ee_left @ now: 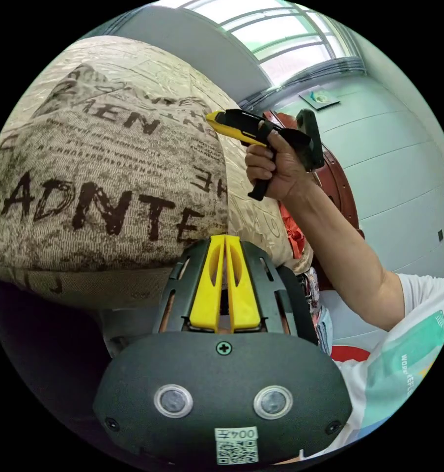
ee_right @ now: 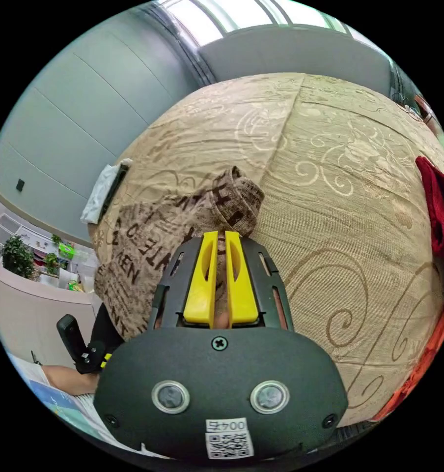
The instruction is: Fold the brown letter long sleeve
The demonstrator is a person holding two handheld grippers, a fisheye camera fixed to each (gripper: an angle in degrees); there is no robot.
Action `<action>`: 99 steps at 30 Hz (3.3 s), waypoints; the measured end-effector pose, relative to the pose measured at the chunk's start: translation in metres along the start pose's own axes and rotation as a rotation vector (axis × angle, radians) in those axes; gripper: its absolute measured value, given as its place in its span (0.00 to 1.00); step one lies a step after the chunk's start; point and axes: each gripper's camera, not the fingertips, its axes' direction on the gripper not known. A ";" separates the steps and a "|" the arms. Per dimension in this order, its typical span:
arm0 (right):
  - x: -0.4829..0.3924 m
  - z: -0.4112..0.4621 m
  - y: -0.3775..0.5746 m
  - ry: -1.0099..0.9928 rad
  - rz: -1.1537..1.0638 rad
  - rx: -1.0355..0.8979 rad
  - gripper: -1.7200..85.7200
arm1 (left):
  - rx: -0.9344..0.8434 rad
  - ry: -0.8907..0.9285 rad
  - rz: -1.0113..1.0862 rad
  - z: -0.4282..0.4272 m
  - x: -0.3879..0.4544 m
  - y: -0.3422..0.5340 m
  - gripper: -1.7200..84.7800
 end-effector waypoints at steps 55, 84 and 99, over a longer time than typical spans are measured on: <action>-0.054 -0.014 0.240 -0.305 0.151 0.264 0.17 | 0.319 0.176 -0.278 -0.057 -0.024 0.003 0.04; 0.020 0.012 0.095 -0.592 0.470 0.023 0.09 | 0.630 0.652 -0.533 -0.189 0.001 0.005 0.27; 0.103 0.077 0.071 -0.834 0.546 0.091 0.21 | 0.435 0.387 -0.516 -0.254 0.102 -0.062 0.11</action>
